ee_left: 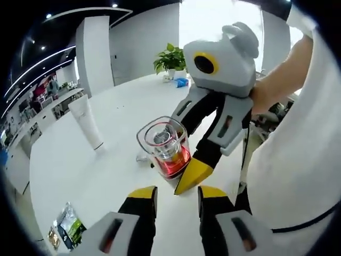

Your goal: Arrange the skincare products in the storage area until every visible bottle or jar stands upright without overlapping.

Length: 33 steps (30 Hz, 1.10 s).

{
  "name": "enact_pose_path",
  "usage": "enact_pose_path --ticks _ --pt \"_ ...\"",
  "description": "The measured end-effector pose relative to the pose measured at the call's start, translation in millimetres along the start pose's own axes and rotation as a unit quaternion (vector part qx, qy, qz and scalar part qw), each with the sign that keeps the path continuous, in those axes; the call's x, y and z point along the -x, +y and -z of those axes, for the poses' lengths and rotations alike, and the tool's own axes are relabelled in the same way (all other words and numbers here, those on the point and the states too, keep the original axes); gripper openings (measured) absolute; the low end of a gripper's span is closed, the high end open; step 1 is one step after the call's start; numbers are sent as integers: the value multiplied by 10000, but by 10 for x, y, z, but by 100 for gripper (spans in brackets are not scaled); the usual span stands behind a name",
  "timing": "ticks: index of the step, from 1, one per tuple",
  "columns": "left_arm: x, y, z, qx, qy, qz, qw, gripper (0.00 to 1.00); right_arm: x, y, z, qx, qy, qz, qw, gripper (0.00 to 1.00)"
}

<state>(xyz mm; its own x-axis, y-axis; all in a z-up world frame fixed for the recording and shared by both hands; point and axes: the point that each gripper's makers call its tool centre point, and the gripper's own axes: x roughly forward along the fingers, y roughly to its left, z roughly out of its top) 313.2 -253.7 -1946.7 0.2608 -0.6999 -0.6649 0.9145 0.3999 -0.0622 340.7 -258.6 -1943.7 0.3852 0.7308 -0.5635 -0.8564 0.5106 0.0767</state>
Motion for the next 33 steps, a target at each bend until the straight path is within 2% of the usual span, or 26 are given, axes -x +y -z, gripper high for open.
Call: enact_pose_path --ticks 11,16,22,25,30,33 --pt "72 47 -28 67 -82 -67 9999 30 -20 21 162 274 163 -124 9994 27" --pt "98 86 -18 106 -69 -84 9999 30 -32 47 155 298 125 -200 9993 27" --pt "99 132 -5 89 -61 -74 9999 30 -62 88 126 444 -31 -405 9982 27" --pt "89 130 -14 125 -72 -60 9999 30 -47 119 139 601 6 -501 9969 28" --pt "72 100 -55 110 -119 -18 9999 30 -32 87 141 482 -39 -550 9973 28" --pt "56 94 -61 183 -167 8 9997 30 -35 106 140 556 -30 -610 9966 28"
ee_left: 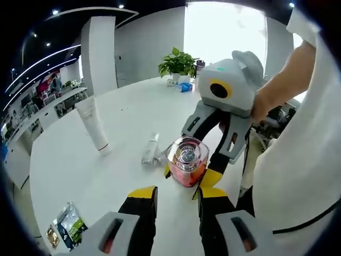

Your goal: Arrange the skincare products in the storage area until every visible bottle or jar stands upright without overlapping.

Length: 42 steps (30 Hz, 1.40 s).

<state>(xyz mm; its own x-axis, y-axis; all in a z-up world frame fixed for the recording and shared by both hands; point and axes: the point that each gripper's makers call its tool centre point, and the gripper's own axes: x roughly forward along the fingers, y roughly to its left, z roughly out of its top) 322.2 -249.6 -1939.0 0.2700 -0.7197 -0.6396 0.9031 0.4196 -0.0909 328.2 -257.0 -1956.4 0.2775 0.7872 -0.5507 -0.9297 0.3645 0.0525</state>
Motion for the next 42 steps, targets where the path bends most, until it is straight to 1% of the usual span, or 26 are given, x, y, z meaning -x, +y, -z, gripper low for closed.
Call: enact_pose_path --ticks 3,5,6,9,16,19,23,25,33,38,42 --pt "-18 -8 40 71 48 18 10000 30 3 -1 -3 -16 14 -22 10000 28" --pt "-20 -40 38 83 32 76 9999 30 8 -12 5 -64 17 -19 10000 28" --pt "-20 -45 38 81 31 86 9999 30 13 -15 4 -167 14 -17 9999 29" --pt "-11 -61 37 -4 54 118 9999 31 13 -16 4 -260 -7 12 9997 29" --pt "-4 -69 42 61 32 147 9999 31 7 -1 15 -340 47 7 9994 30" --pt "-11 -89 49 -23 75 189 9998 32 13 -11 45 -401 91 58 9991 33" --pt "-12 -83 42 11 55 178 9998 33 16 13 68 -435 132 25 9990 40" --pt "-11 -80 44 31 55 166 9998 33 23 24 49 -387 116 37 9992 40" --pt "-4 -62 52 58 73 127 9999 33 41 -12 28 -443 95 143 9989 43" --pt "-19 -72 33 -116 132 156 9997 34 66 -24 44 -456 71 204 9987 45" --pt "-23 -66 15 -79 113 152 9998 34 96 -26 34 -431 69 258 9987 48"
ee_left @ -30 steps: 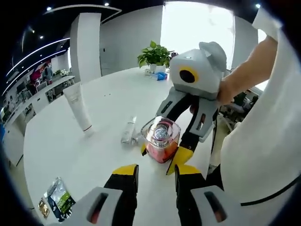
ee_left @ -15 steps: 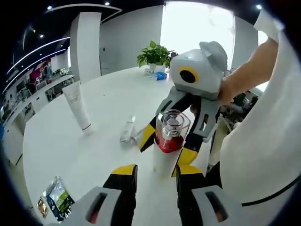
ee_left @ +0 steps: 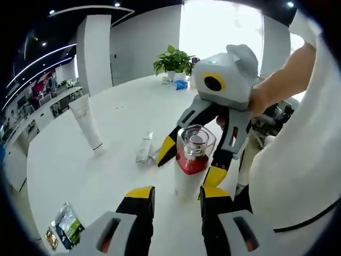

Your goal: Arrange the skincare products in the storage area until every visible bottle or jar stands upright without overlapping.

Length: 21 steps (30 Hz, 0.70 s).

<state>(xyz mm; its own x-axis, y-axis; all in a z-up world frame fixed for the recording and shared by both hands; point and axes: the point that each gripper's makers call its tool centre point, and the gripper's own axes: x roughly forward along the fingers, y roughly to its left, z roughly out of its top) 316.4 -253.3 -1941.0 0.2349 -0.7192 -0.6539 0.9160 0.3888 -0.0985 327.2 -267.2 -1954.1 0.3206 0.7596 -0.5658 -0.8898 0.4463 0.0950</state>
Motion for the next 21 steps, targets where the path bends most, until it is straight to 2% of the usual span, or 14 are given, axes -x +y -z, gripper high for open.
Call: enact_pose_path --ticks 4,10,14,17,21 --pt "-21 -2 15 -66 62 8 10000 35 40 12 -16 -26 -69 5 10000 53" --pt "-57 -1 19 -34 83 27 10000 36 105 8 -40 -102 -85 6 9999 55" --pt "-69 -12 39 -181 153 54 9997 37 187 13 -105 -160 -15 52 9999 56" --pt "-58 27 72 -115 165 2 9998 37 239 5 -163 -152 200 182 9995 53" --pt "-68 -11 121 -117 223 61 9997 37 273 33 -125 -430 929 214 9945 48"
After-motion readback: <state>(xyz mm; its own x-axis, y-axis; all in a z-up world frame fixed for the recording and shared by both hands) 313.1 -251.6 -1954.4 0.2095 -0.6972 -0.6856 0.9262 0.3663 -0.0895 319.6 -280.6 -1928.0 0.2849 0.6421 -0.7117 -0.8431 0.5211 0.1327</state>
